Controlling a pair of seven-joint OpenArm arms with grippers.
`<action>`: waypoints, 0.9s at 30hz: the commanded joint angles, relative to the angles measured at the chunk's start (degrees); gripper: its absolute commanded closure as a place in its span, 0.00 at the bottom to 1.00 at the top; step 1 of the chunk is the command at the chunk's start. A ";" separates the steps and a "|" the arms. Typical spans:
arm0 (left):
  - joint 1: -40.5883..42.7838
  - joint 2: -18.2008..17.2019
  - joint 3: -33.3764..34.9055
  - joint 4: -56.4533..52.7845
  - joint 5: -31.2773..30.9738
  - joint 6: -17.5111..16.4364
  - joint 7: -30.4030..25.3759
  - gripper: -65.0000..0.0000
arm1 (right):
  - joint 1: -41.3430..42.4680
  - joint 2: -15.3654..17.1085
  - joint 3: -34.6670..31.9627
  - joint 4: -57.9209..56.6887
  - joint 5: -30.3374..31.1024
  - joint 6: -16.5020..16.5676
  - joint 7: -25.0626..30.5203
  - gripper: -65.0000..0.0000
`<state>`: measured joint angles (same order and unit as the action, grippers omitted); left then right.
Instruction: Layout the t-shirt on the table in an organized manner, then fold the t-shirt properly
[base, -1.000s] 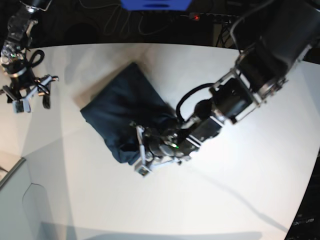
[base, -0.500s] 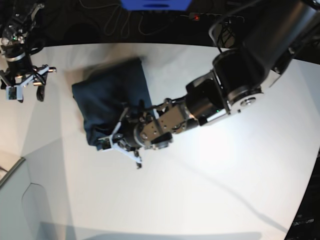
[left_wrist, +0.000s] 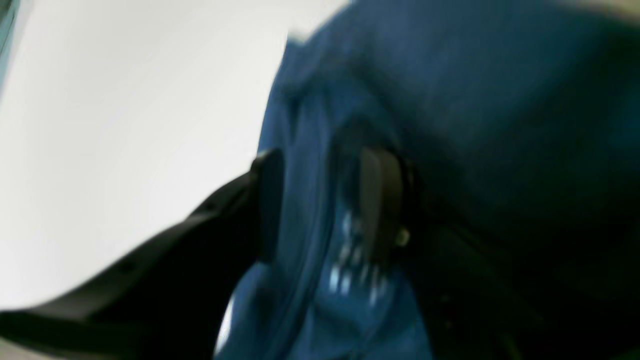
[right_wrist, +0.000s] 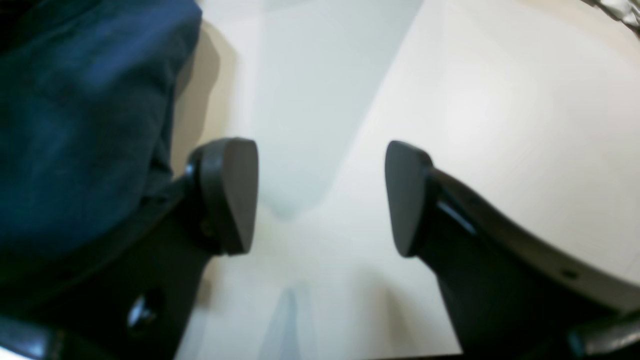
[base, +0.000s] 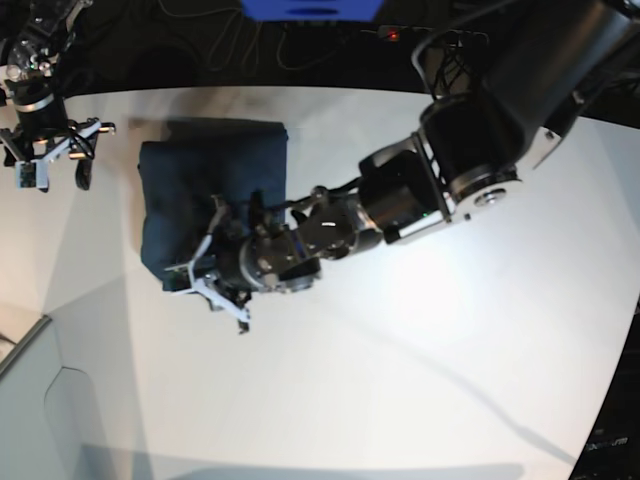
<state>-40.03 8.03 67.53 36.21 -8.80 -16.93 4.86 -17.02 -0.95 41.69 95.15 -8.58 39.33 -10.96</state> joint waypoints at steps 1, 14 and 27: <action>-1.86 0.97 -2.34 2.43 -0.48 0.53 -1.57 0.62 | 0.27 0.56 0.20 1.15 0.97 0.67 1.51 0.39; 11.42 -9.13 -34.87 23.62 -0.48 0.53 -1.04 0.62 | 5.63 0.73 -0.94 -0.08 0.97 0.67 1.25 0.39; 38.93 -22.14 -72.85 41.82 -0.57 0.18 -1.04 0.62 | 4.22 -4.19 -9.56 -1.92 0.97 0.67 1.51 0.62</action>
<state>-0.43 -13.50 -5.10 77.01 -8.99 -16.95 5.28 -13.06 -5.48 31.86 92.23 -8.56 39.31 -10.81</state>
